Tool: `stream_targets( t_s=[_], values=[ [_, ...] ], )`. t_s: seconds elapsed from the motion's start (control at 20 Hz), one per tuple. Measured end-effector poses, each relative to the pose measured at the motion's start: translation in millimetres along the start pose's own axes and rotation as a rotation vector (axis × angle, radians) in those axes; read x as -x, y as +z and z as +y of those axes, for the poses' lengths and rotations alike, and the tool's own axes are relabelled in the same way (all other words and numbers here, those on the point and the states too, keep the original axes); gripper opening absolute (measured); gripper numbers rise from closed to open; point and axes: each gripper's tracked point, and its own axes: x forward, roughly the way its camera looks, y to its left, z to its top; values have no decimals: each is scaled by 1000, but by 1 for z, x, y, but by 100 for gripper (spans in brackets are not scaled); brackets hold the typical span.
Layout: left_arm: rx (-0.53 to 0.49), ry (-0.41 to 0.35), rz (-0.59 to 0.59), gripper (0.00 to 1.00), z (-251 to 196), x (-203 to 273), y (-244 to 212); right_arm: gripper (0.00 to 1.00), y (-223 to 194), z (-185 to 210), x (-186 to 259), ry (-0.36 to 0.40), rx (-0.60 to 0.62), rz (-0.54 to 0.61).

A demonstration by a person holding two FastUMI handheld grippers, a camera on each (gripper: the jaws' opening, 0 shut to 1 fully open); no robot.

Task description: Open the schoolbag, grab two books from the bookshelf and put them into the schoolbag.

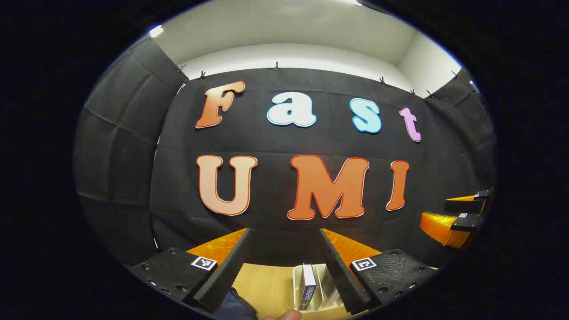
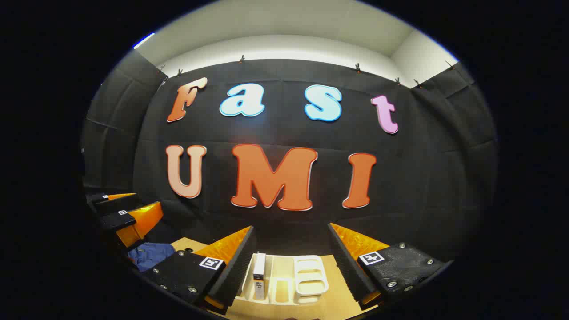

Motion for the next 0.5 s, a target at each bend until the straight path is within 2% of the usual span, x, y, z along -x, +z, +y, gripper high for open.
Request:
stream_targets(
  t_s=[0.15, 0.25, 0.5],
  values=[
    [6, 64, 33, 94, 2, -3, -17, 95, -16, 2, -13, 55, -23, 25],
    [20, 76, 41, 94, 1, -2, -25, 95, -26, 0, -18, 66, -54, 50],
    [-7, 45, 31, 94, 2, -11, -29, 95, -30, -1, -28, 5, -96, 40]
  ],
)
